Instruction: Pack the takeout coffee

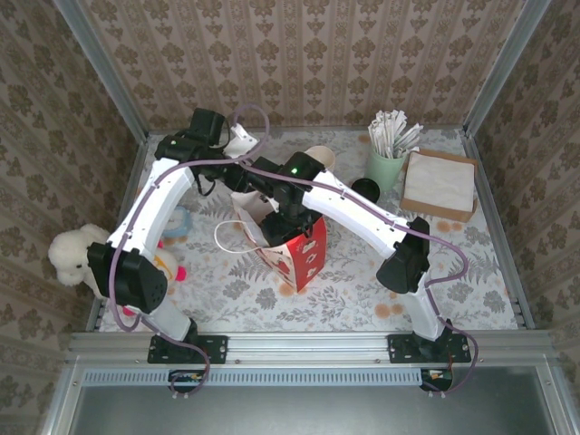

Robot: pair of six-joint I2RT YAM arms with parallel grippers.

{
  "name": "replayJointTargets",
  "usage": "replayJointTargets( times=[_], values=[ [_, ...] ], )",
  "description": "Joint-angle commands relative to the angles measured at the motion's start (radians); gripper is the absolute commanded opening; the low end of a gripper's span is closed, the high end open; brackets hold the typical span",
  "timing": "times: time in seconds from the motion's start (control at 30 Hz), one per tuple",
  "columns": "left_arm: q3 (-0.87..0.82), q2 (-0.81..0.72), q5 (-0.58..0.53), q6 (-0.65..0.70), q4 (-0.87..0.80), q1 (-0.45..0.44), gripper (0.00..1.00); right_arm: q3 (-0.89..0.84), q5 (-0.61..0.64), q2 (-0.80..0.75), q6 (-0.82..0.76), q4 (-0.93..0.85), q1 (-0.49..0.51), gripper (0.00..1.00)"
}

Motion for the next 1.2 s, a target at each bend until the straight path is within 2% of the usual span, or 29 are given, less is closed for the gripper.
replayJointTargets(
  times=[0.0,0.1,0.27,0.6,1.17],
  values=[
    [0.001,-0.012,0.012,-0.020,-0.006,0.001,0.41,-0.020,-0.003,-0.006,-0.011,-0.005,0.012,0.66],
    [-0.014,-0.027,0.031,-0.036,0.002,0.000,0.30,-0.023,0.006,-0.006,-0.025,-0.007,0.015,0.66],
    [-0.032,-0.041,0.019,-0.060,0.000,0.000,0.19,-0.029,0.021,-0.010,-0.038,-0.007,0.016,0.66],
    [-0.053,-0.056,0.032,-0.066,0.010,-0.002,0.00,-0.023,0.017,0.004,-0.041,-0.035,0.016,0.65],
    [-0.059,-0.052,0.064,-0.085,0.016,0.009,0.00,-0.044,0.032,0.041,-0.050,-0.017,0.016,0.65]
  ],
)
